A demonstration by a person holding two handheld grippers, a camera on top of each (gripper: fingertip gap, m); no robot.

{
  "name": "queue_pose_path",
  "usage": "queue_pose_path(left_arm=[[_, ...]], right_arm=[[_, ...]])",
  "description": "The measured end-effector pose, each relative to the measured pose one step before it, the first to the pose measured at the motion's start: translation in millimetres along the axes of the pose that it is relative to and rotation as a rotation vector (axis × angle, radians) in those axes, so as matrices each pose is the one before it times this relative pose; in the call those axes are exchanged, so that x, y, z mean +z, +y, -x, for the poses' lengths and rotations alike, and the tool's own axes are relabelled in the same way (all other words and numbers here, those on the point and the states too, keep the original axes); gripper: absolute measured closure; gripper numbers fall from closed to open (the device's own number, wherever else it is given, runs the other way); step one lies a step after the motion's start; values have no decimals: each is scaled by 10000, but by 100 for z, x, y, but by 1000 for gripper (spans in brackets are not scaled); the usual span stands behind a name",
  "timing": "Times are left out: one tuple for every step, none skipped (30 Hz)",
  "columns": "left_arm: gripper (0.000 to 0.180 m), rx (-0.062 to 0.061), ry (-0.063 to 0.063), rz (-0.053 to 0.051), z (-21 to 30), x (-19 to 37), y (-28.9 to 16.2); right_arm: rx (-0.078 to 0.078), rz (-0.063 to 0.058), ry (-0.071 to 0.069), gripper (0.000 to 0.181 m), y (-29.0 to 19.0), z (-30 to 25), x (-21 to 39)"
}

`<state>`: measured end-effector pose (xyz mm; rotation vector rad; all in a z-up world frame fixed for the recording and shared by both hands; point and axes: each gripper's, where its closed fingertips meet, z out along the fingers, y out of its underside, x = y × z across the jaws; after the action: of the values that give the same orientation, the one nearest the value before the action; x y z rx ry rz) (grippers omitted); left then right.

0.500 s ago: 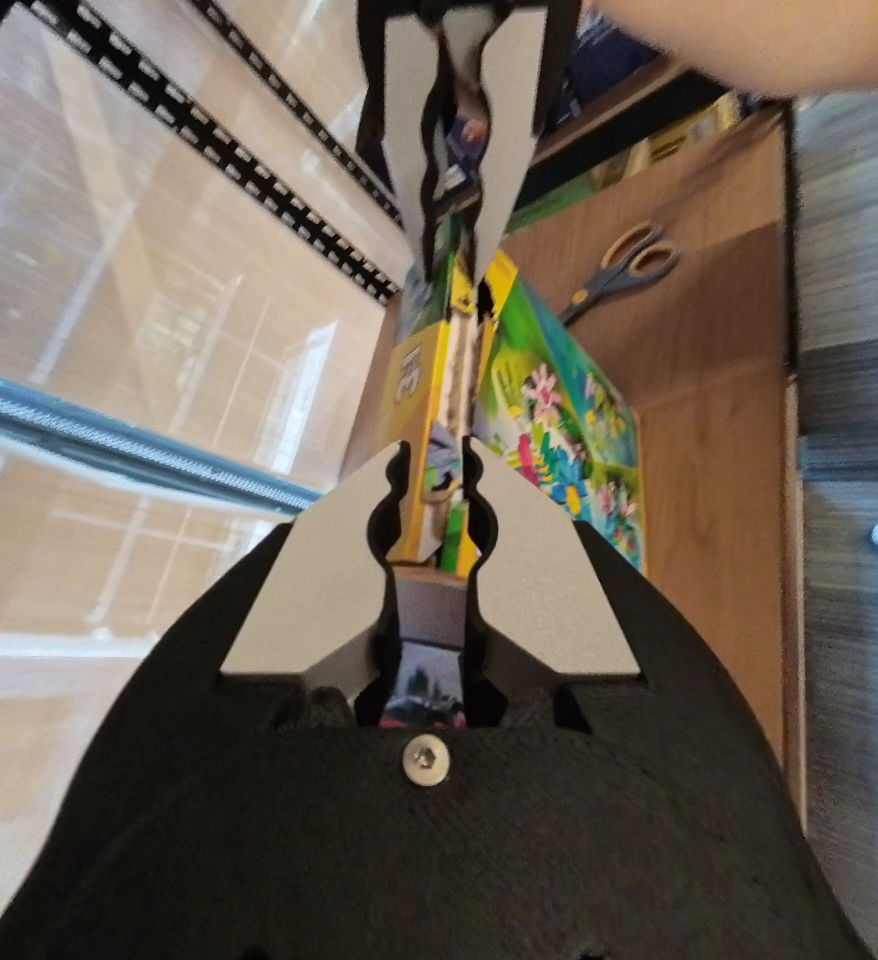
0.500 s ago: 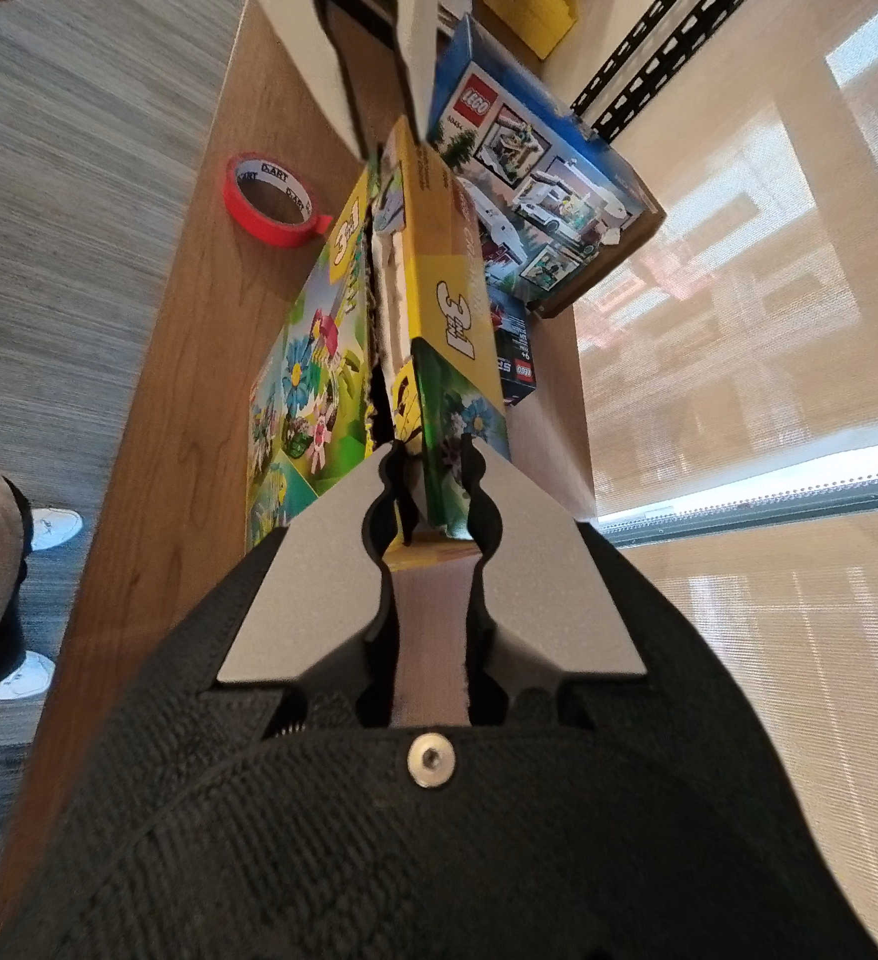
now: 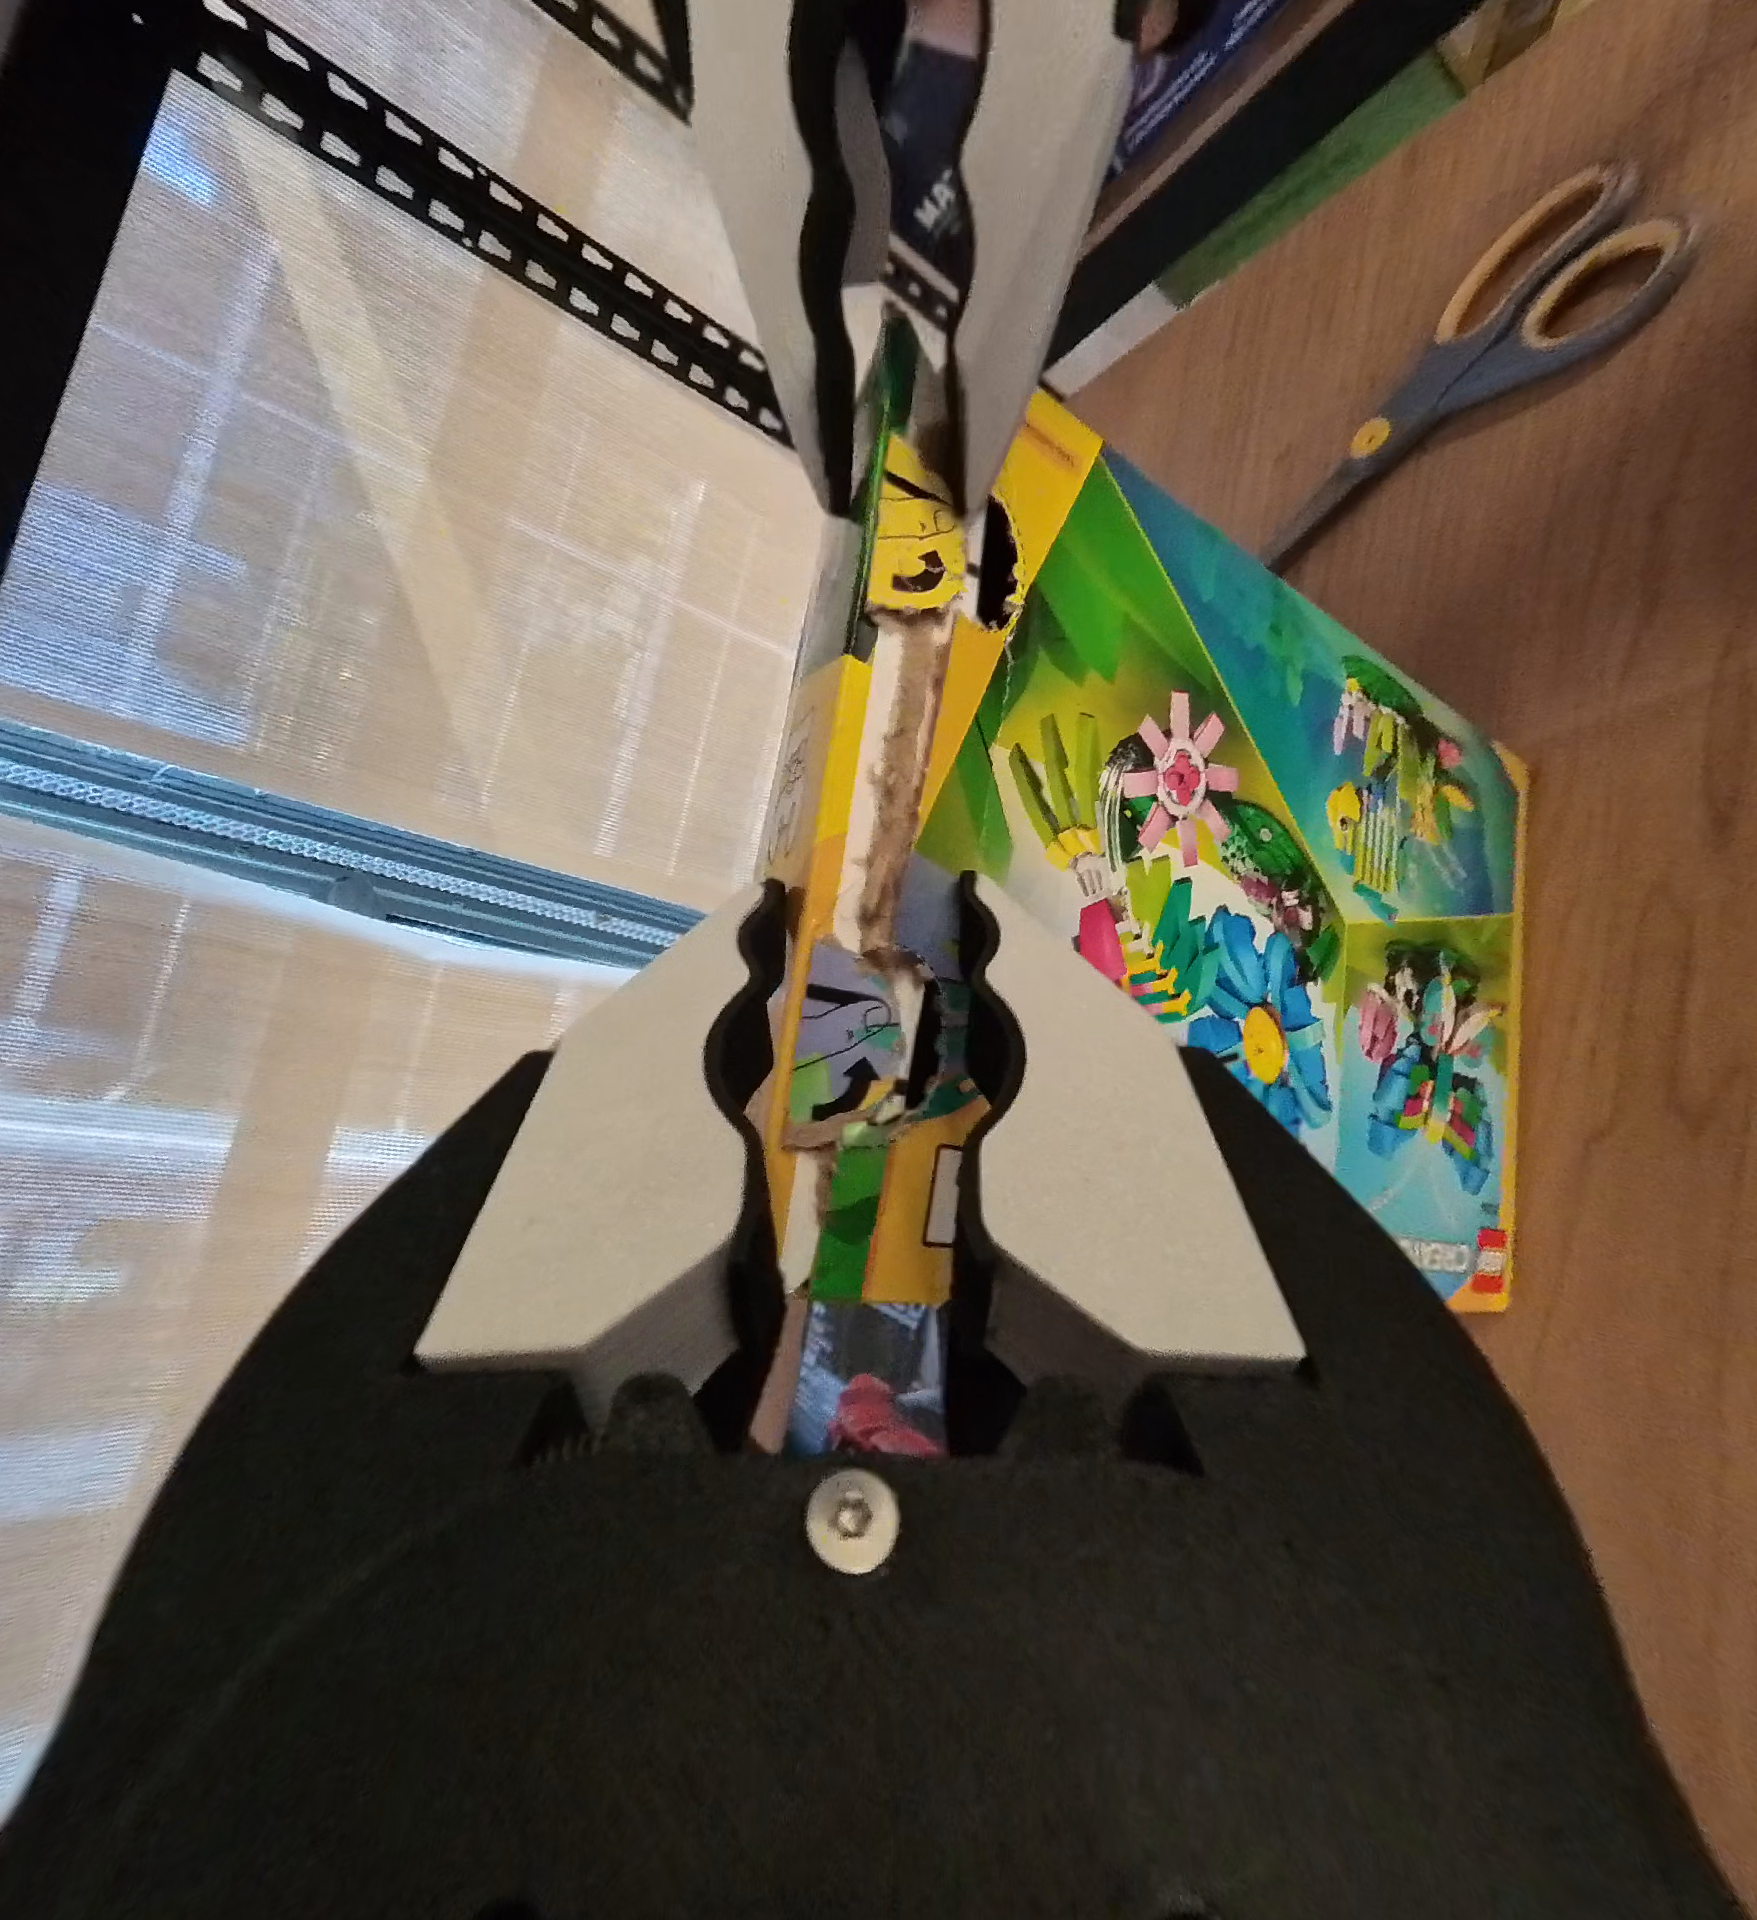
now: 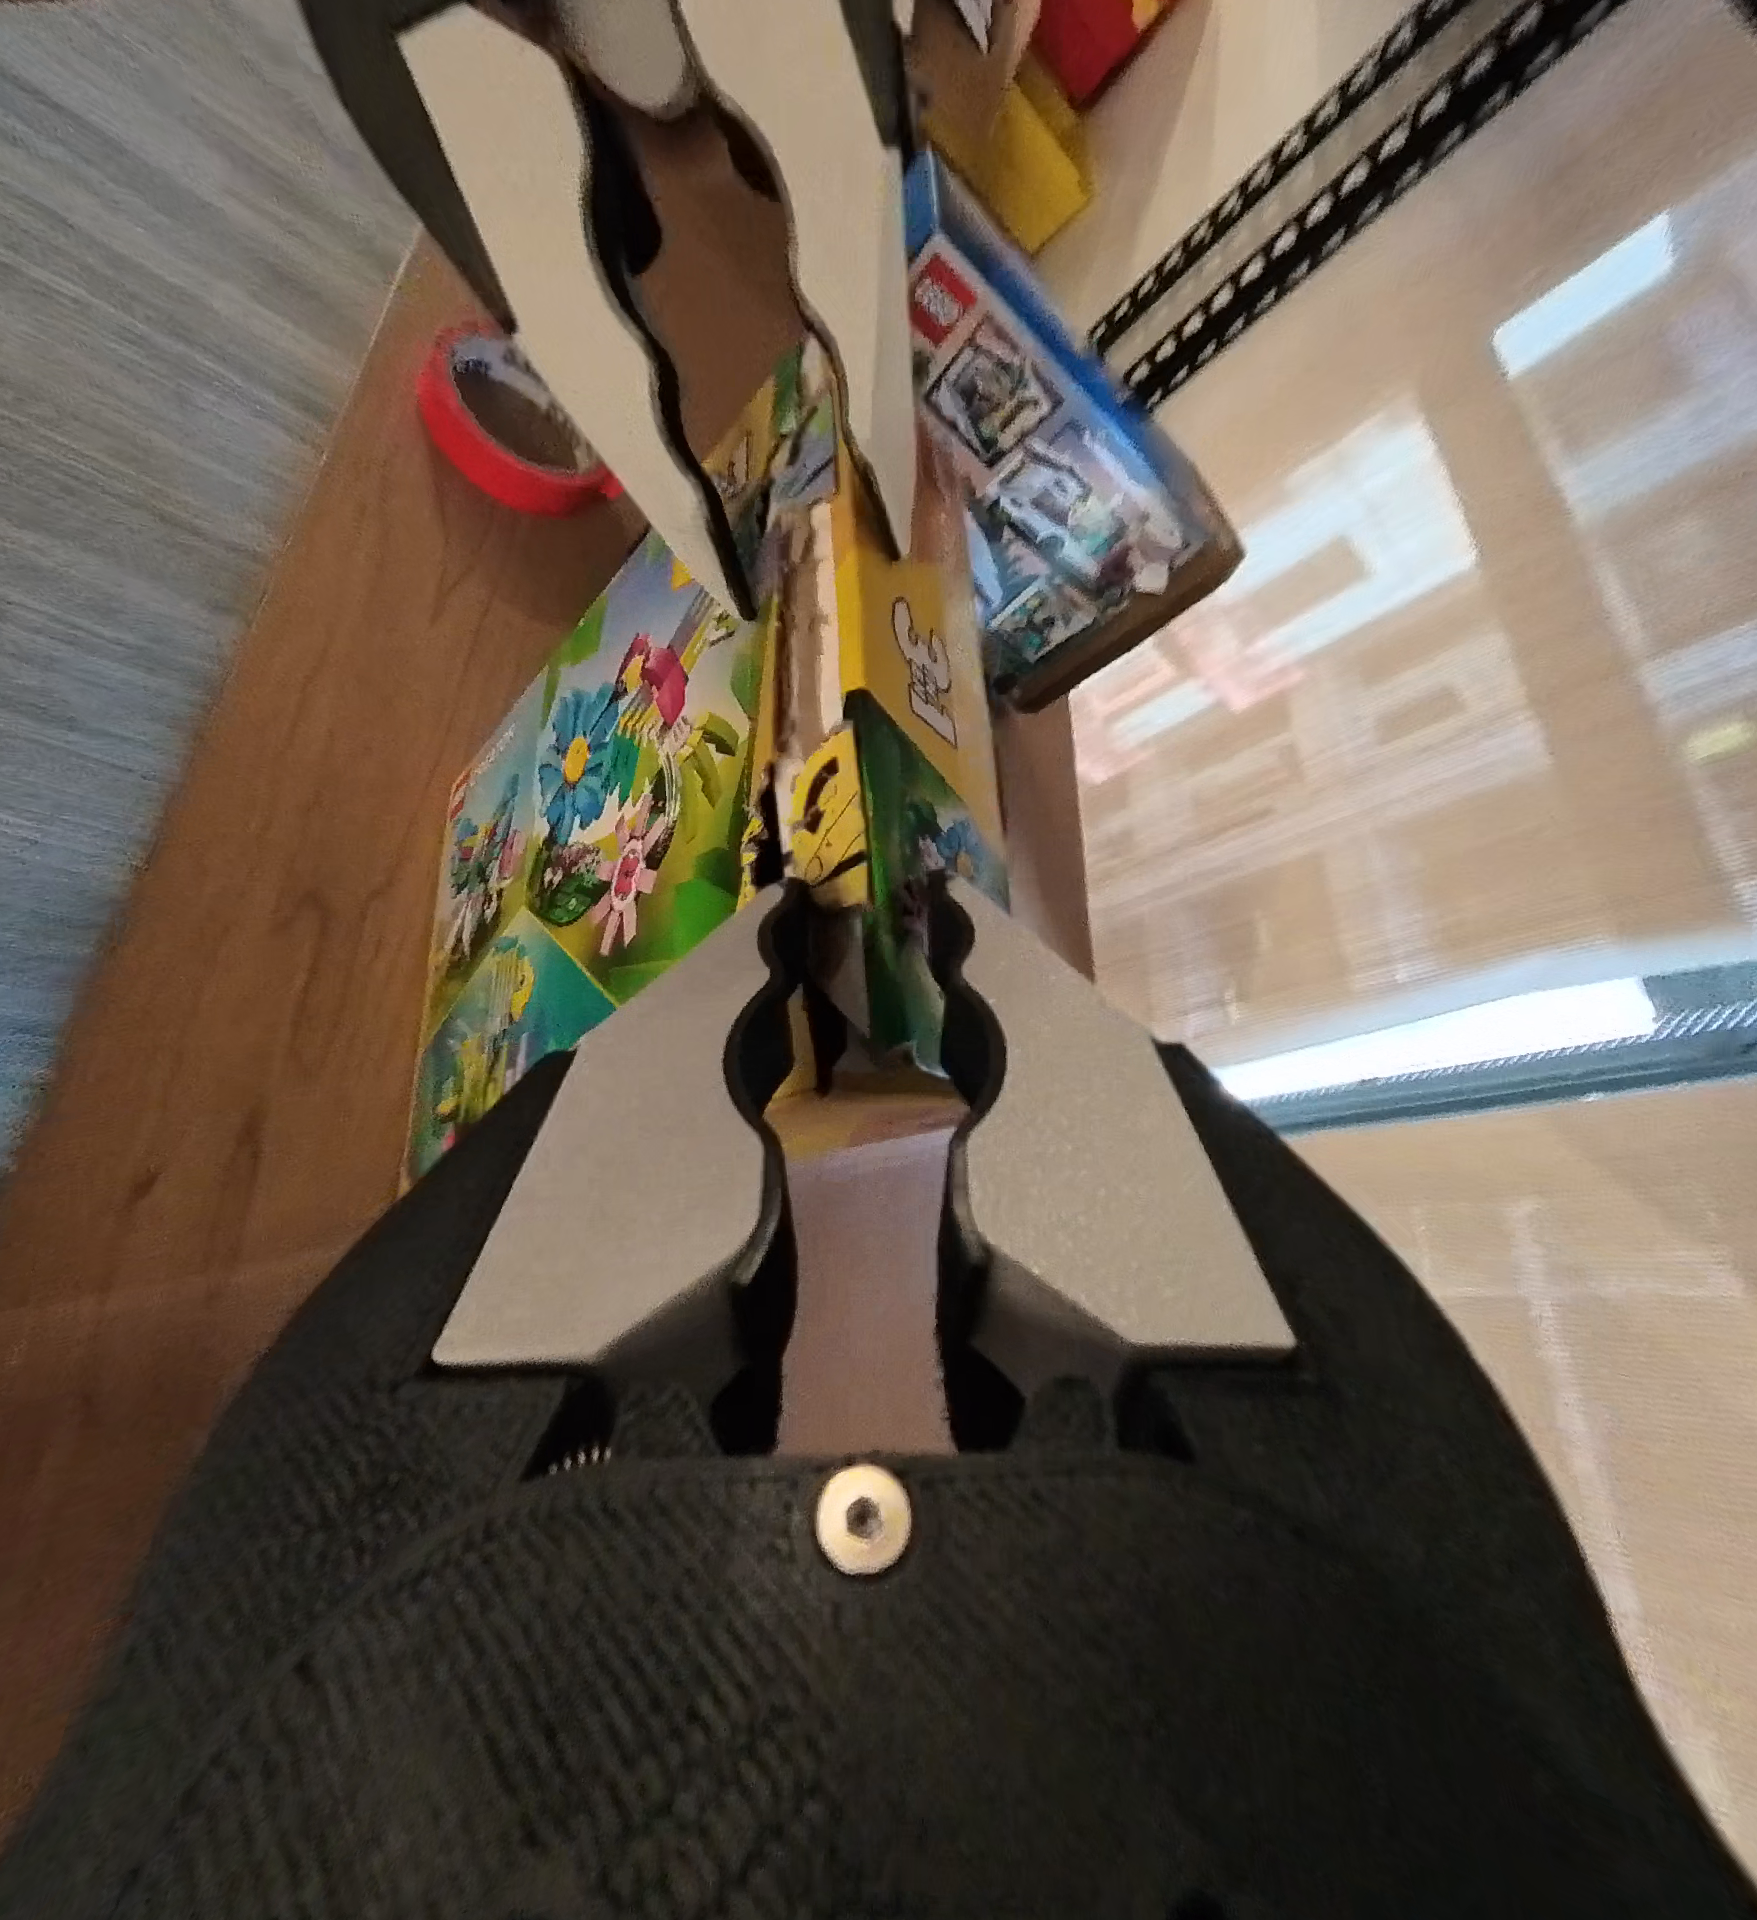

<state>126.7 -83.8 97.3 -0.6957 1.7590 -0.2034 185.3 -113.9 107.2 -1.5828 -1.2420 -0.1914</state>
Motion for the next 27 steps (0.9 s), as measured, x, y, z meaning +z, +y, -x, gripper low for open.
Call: queue_pose_path(left_arm=[[149, -57, 42, -100, -119, -121, -51], [149, 71, -54, -21, -35, -51, -14], [149, 131, -100, 46, -22, -3, 4], [149, 142, -94, 92, -29, 34, 26], [149, 128, -63, 111, -31, 47, 33], [148, 84, -50, 106, -1, 60, 55], [148, 42, -43, 82, 27, 64, 44], [148, 14, -30, 53, 17, 67, 50], [148, 2, -27, 20, 25, 67, 35], [148, -22, -34, -8, 30, 53, 23], [149, -53, -23, -24, 8, 39, 24], [149, -24, -18, -10, -32, 5, 48], [149, 11, -73, -2, -22, 27, 20], [150, 22, -148, 19, -1, 38, 10], [150, -114, -155, 9, -17, 29, 7], [150, -211, -94, -90, -13, 17, -26], [150, -178, -15, -147, -7, -26, -25], [150, -135, 70, -84, -6, -57, -27], [149, -109, 96, 17, -6, -40, -43], [149, -9, 73, 51, -20, -20, -71], [149, 100, 34, 62, -16, -22, -32], [149, 121, 12, 71, 5, 1, 24], [149, 48, 17, 55, 20, 20, 39], [149, -35, 54, 13, 5, 8, 5], [149, -91, 87, 11, 8, -2, -5], [149, -81, 83, 16, 4, 7, 6], [149, -50, 68, 23, 7, 11, 2]], right_arm=[[-219, -269, 21, 157, -204, 271, -116], [-175, -112, 7, 143, -31, 352, 17], [-122, 83, 91, 132, 175, 277, 135], [-188, 229, 109, 124, 290, 317, 225], [-373, 240, 162, 119, 237, 340, 290], [-532, 197, 178, 116, 129, 430, 320], [-593, 191, 353, 114, 59, 165, 280], [-602, 202, 395, 114, 21, 48, 214], [-519, 159, 301, 113, -71, 95, 150], [-367, 81, 212, 113, -193, 139, 101], [-263, 71, 177, 113, -198, 142, 61], [-185, 182, 180, 112, 14, 164, 109], [-54, 236, 116, 110, 163, 275, 142], [65, 149, 174, 109, 72, 122, 88], [127, 64, 152, 107, -13, 73, 71], [85, 1, 143, 107, -8, -5, 23], [54, -26, 68, 107, -7, -25, 24], [96, -3, 32, 111, -61, -187, 1], [151, 33, -68, 115, -104, -242, -49], [156, 38, -127, 121, -79, -312, -100], [202, -35, -151, 128, -137, -384, -123], [327, -94, -206, 135, -191, -324, -87], [448, -99, -311, 137, -204, -161, -20], [472, -95, -348, 138, -236, -39, 32], [398, -258, -261, 141, -547, -31, 64], [323, -393, -204, 141, -786, 35, 107], [205, -297, -153, 142, -674, 77, 193]])
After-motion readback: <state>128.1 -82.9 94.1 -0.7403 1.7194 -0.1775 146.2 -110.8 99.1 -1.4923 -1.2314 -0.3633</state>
